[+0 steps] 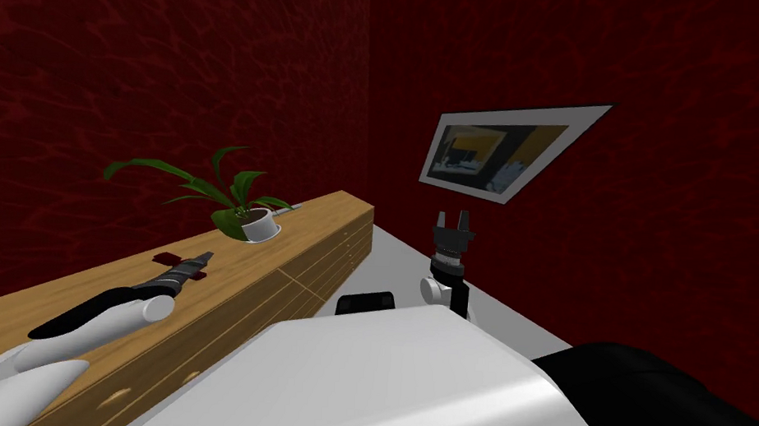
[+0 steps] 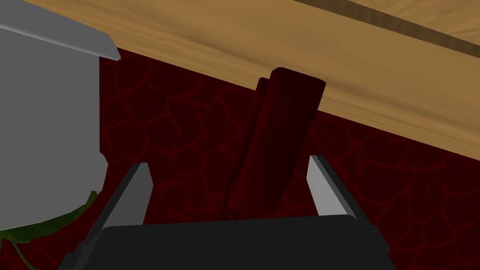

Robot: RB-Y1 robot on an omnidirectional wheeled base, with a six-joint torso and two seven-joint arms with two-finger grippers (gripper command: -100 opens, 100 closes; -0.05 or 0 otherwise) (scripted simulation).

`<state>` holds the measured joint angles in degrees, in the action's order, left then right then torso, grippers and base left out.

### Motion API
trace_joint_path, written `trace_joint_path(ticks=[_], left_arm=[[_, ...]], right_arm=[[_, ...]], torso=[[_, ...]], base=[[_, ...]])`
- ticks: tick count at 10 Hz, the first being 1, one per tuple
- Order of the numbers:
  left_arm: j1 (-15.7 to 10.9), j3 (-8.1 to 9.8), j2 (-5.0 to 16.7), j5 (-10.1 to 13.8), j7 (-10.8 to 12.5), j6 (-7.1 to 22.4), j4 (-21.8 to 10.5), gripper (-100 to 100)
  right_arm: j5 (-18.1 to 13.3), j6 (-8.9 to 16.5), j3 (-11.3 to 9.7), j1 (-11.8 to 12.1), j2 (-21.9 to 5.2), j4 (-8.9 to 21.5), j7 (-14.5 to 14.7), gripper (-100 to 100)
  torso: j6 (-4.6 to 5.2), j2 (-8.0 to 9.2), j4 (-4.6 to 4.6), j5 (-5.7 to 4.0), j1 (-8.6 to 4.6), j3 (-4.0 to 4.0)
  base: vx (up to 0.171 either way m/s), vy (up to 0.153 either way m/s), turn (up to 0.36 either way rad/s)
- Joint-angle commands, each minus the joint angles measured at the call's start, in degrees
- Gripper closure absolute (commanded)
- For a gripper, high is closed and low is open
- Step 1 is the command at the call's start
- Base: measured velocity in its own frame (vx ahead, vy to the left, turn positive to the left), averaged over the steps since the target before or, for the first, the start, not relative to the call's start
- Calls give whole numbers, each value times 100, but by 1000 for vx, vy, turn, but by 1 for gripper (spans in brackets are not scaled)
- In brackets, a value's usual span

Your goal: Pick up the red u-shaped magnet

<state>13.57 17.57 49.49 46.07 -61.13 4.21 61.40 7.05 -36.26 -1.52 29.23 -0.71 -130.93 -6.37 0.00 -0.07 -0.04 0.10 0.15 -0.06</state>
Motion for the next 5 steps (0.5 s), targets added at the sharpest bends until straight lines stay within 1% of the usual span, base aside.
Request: trace_joint_path(ticks=[1,2,3,4,5], left_arm=[[267,286,89,286,-286,-239,-217,-100],[267,357,89,468,-428,-239,-217,-100],[267,340,89,761,-537,-239,-217,-100],[267,357,89,761,-670,-239,-217,-100],[252,286,126,746,-549,-290,-263,-100]], right_arm=[[0,0,0,0,0,0,0,0],[0,0,-1,-2,0,0,0,0],[0,0,0,0,0,0,0,0],[0,0,0,0,0,0,0,0],[0,0,0,0,0,0,0,0]], torso=[[0,0,0,0,0,0],[9,0,0,-2,-10,0],[0,0,0,-3,-10,0],[-1,1,0,-1,-5,1],[0,2,0,0,1,1]], base=[[6,-48,-384],[4,-45,-170],[3,-21,34],[2,-4,29],[0,0,0]])
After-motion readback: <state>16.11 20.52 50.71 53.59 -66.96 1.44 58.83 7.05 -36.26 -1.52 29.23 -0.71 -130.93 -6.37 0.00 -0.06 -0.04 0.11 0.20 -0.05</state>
